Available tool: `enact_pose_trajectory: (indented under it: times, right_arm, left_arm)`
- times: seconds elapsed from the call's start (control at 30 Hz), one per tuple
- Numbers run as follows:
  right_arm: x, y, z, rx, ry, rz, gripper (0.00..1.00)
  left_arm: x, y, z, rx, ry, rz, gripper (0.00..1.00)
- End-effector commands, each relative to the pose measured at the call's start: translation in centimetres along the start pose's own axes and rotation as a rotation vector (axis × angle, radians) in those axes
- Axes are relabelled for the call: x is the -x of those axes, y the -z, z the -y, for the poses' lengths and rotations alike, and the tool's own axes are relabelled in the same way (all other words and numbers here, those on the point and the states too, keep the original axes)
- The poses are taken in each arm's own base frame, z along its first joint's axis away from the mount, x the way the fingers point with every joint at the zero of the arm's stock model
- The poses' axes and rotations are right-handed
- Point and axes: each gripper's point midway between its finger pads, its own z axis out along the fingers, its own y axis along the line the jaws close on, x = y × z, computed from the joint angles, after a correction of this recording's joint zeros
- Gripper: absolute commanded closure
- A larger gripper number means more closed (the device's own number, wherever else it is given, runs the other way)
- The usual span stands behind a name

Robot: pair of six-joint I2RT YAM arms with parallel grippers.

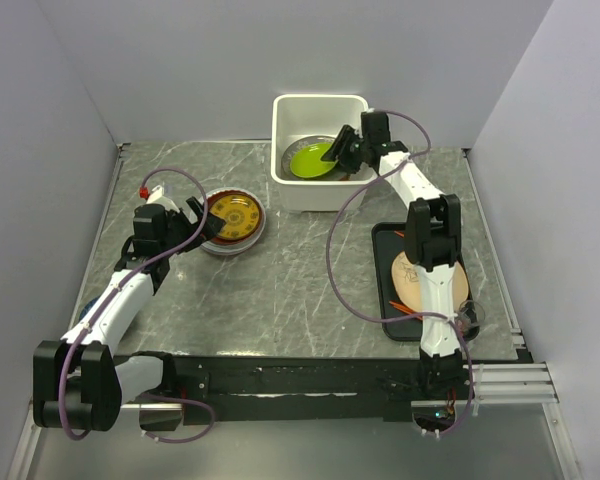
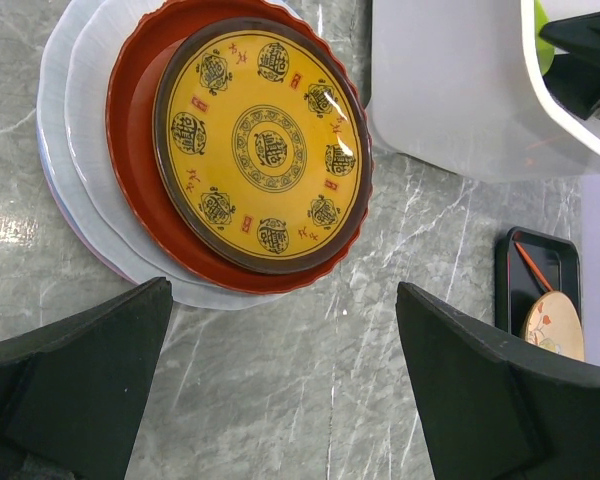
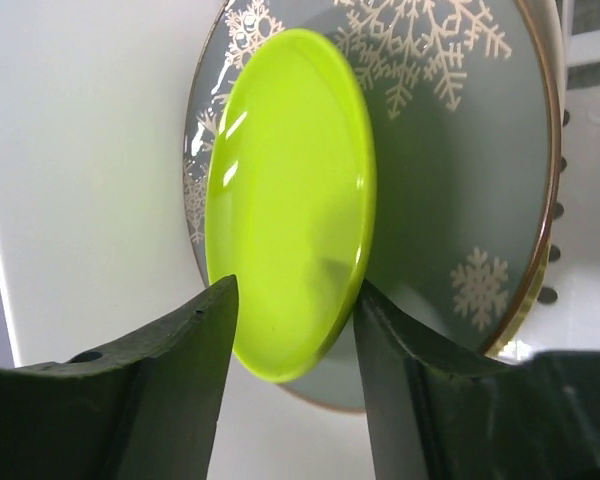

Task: Place the plates into the plastic bin on the countertop
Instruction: Place the plate in the plastic bin.

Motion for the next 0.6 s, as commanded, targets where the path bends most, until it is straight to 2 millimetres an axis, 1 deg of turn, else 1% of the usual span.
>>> enact_pose_trajectory:
  times: [0.0, 0.1, 0.3, 0.37, 0.4, 0.43, 0.57]
  right_arm:
    - [5.4, 5.9, -3.0, -0.020, 0.049, 0.161, 0.40]
    - [6.3, 7.8, -3.8, -0.030, 0.060, 0.189, 0.36]
    - [7.1, 10.5, -5.8, 0.007, 0.077, 0.231, 0.34]
    - [7.1, 10.9, -6.4, 0.027, 0.082, 0.232, 0.34]
    - [7.3, 11.8, -7.0, 0.045, 0.087, 0.246, 0.33]
    - [7.3, 12.1, -7.4, 0.059, 0.090, 0.250, 0.33]
    - [6.9, 14.7, -9.4, 0.132, 0.105, 0.278, 0.33]
  left_arm:
    - [0.2, 0.4, 0.7, -0.033, -0.023, 0.010, 0.01]
    - [0.2, 0.5, 0.8, -0.032, -0.024, 0.012, 0.01]
    - [0.4, 0.6, 0.8, -0.029, -0.021, 0.018, 0.01]
    - [0.5, 0.6, 0.8, -0.028, -0.022, 0.021, 0.01]
    - [0.5, 0.6, 0.8, -0.025, -0.021, 0.021, 0.01]
    - [0.5, 0.6, 0.7, -0.022, -0.021, 0.019, 0.01]
    - [0.4, 0.3, 0.4, -0.012, -0.016, 0.020, 0.01]
